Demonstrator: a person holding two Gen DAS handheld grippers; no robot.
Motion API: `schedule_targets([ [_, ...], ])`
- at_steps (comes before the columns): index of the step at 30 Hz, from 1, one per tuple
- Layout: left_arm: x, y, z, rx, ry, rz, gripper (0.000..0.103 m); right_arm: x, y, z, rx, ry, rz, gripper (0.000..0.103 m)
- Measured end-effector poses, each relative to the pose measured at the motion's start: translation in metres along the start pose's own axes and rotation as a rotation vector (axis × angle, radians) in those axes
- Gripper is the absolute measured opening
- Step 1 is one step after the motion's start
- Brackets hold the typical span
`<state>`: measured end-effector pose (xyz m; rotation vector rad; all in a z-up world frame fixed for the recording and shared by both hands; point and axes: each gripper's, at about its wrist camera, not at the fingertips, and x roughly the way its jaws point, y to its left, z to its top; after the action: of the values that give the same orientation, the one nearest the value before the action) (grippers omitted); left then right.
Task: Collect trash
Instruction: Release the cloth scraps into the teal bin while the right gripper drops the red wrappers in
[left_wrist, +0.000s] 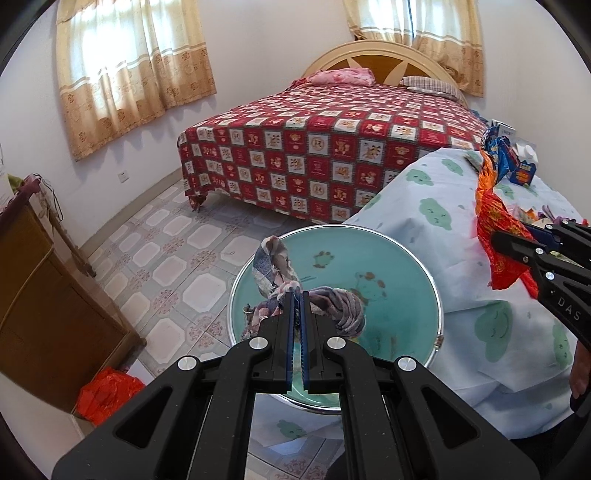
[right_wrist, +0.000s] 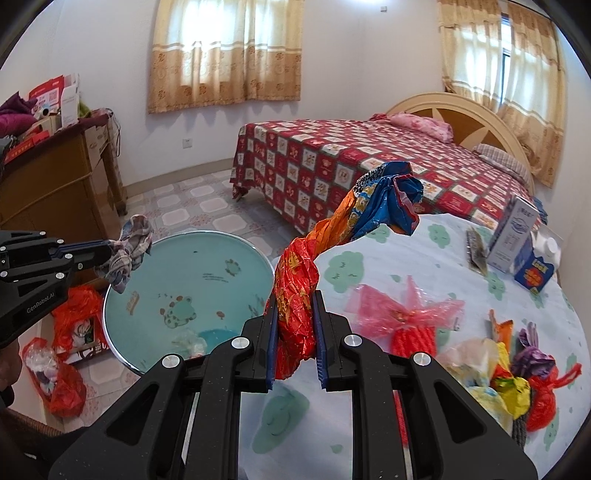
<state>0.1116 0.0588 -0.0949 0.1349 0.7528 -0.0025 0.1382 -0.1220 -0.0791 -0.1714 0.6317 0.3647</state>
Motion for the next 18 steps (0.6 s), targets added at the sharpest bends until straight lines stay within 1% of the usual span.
schedule_targets([
  [18,0.011,0.023,0.0,-0.037,0.019,0.033,0.003,0.031,0.022,0.012,-0.063,0.039,0.04,0.017],
])
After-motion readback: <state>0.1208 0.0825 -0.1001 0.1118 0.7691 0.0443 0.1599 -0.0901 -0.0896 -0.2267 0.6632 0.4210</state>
